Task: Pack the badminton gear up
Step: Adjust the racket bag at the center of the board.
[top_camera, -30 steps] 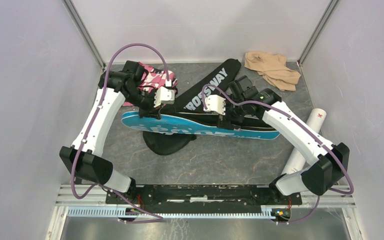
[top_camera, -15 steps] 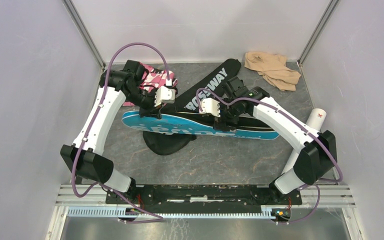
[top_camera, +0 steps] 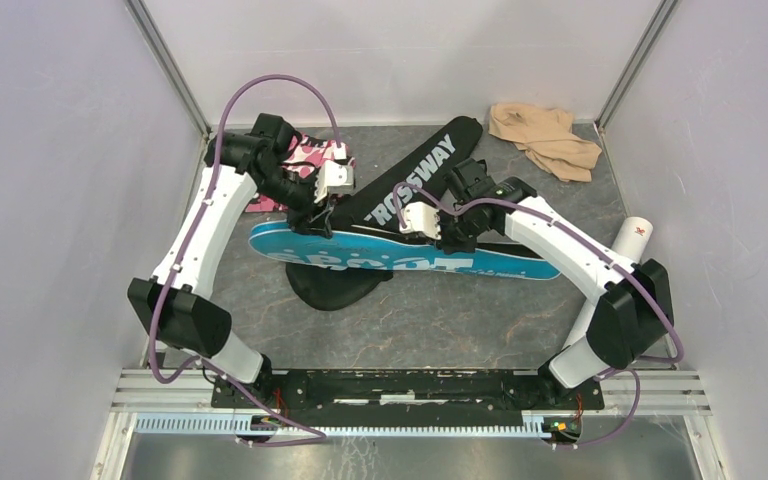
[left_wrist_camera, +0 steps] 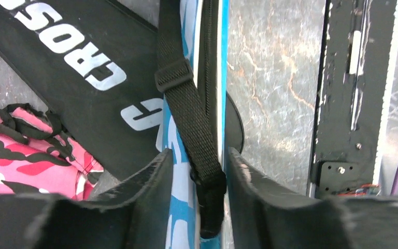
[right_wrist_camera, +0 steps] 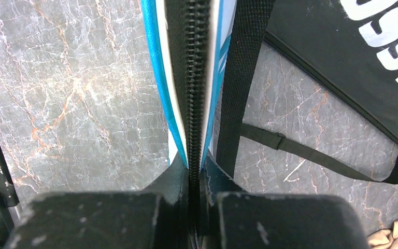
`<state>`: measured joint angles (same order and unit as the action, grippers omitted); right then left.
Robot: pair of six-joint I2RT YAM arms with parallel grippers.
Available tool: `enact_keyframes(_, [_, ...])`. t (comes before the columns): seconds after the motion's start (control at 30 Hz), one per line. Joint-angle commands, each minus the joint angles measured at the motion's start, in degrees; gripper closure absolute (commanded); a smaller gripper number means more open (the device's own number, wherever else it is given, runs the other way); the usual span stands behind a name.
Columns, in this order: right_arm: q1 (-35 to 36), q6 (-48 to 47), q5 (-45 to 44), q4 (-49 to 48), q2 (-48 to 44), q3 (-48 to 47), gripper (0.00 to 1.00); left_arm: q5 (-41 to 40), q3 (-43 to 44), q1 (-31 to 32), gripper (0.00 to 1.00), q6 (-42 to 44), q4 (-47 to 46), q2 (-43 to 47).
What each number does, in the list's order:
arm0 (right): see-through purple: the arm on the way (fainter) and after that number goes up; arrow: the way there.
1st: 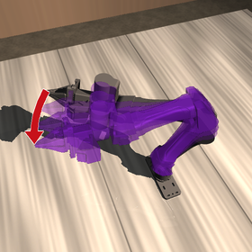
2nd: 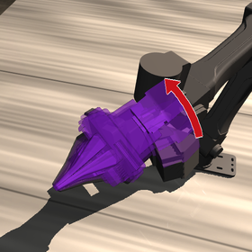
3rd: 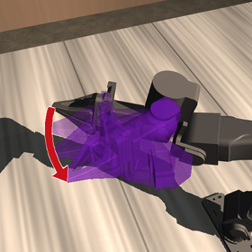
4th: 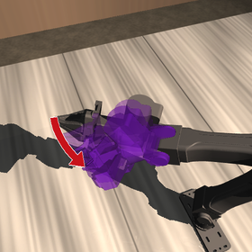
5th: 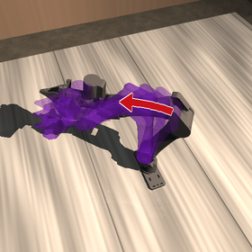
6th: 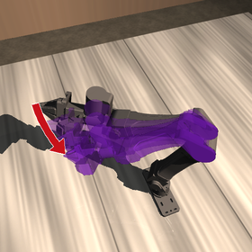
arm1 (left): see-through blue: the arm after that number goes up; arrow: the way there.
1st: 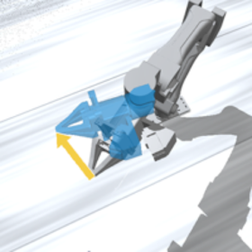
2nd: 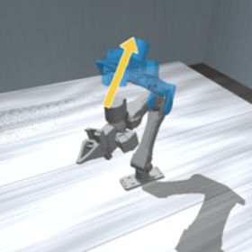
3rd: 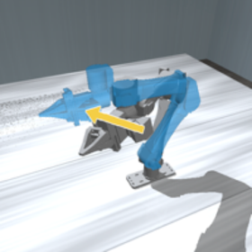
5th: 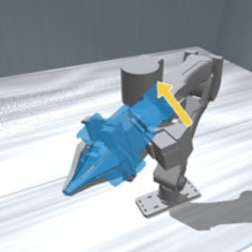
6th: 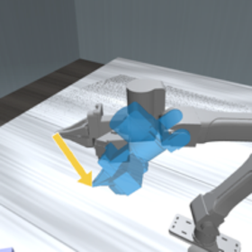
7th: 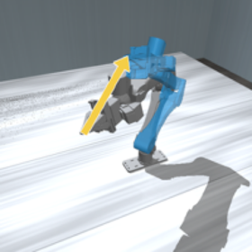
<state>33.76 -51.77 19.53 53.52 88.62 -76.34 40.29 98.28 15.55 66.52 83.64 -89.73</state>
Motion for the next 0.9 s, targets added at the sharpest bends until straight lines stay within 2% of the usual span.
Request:
enact_keyframes(0.0, [-0.26, 2.22, 0.54, -1.20, -1.58, -0.06, 1.00, 6.83, 1.67, 0.36, 0.44, -4.04, -4.24, 2.40])
enact_keyframes(0.1, [-1.01, 3.38, 1.11, -0.46, -0.12, -0.98, 1.00, 7.95, 1.54, 0.36, 0.28, -4.88, -7.26, 5.37])
enact_keyframes(0.27, [-3.07, 4.22, 3.71, 1.77, 2.92, -4.02, 1.00, 9.54, 1.30, 2.85, 0.17, -4.86, -8.83, 8.78])
enact_keyframes(0.43, [-3.29, 4.04, 5.07, 2.47, 3.04, -4.61, 1.00, 6.61, -0.14, 10.08, 0.15, -4.54, -10.37, 7.81])
enact_keyframes(0.53, [-3.29, 4.04, 5.08, 2.81, 2.74, -4.45, 1.00, 5.76, -0.52, 12.30, 0.14, -3.69, -12.20, 6.23])
enact_keyframes(0.67, [-3.26, 4.04, 5.08, 3.27, 2.29, -4.27, 1.00, 4.33, -1.29, 13.12, 0.14, -2.67, -15.34, 4.20])
enact_keyframes(0.87, [-3.23, 4.04, 4.60, 3.30, 1.40, -3.91, 1.00, 4.03, -1.85, 13.28, 0.15, -0.26, -14.90, 0.96])
